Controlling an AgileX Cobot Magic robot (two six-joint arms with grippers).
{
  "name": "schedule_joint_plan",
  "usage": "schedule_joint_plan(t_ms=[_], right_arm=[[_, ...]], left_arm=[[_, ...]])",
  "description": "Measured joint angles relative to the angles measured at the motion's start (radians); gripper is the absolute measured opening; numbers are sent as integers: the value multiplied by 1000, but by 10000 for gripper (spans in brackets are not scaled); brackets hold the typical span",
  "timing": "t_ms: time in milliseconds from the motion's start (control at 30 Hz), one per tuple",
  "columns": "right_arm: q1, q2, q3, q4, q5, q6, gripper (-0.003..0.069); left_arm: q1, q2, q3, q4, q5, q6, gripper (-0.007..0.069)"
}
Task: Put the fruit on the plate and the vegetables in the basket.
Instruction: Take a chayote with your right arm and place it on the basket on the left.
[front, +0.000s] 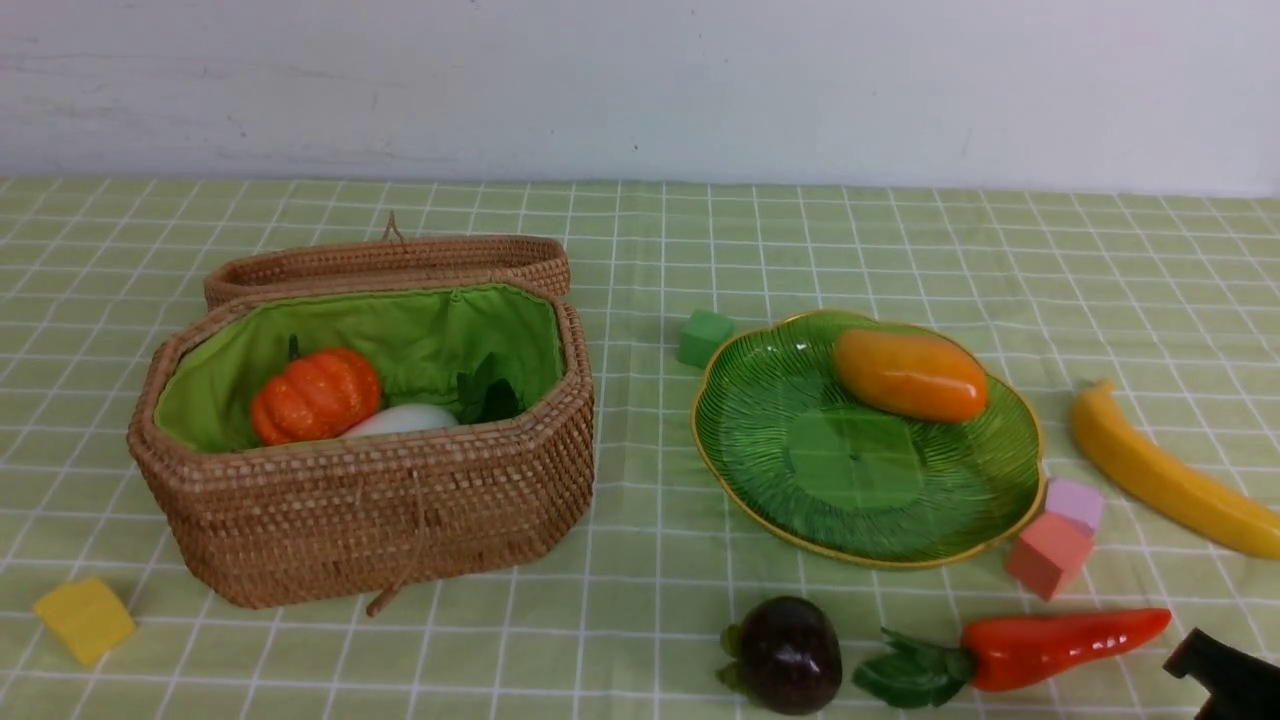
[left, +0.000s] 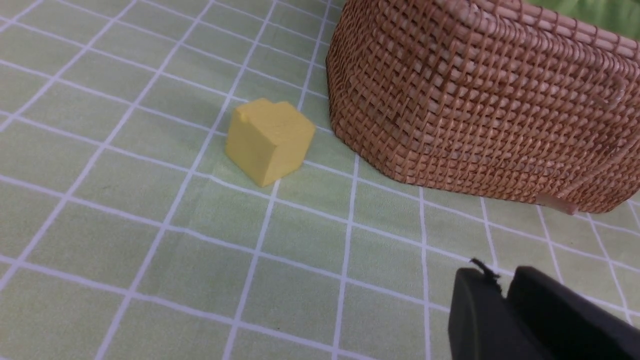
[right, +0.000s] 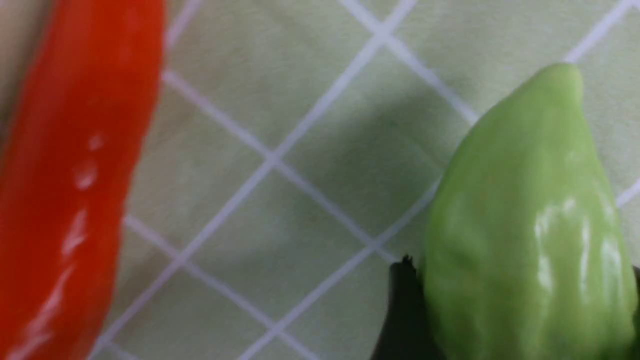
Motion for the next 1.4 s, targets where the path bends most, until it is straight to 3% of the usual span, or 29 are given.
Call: schedule_joint_plan(t_ms=[33,233,433,533,700,733,833,1133,1400], right_arm=[[0,-5,1,3,0,0,450],[0,-151,-126,132,-92,-278,450],[13,-171,-406,374,-122,-690,450],[78,-109,-569,528,-129,-912,450],[263,87,-798,671,-147,-1160,450],[263,97,-808,676,-149,-1167,450],[399,279,-986,723,-182,-1250,450],[610,692,-1369,705,-207,-1275,450],[669,827,-1429,591,-238,-1275,453]], left_arm=[[0,0,0,0,0,0,88],[0,0,0,0,0,0,92],[0,0,0,0,0,0,99],[0,0,0,0,0,0,103],[0,0,0,0,0,0,109],[0,0,0,0,0,0,109],[0,0,0,0,0,0,112],[0,0,0,0,0,0,121],[0,0,0,0,0,0,129]])
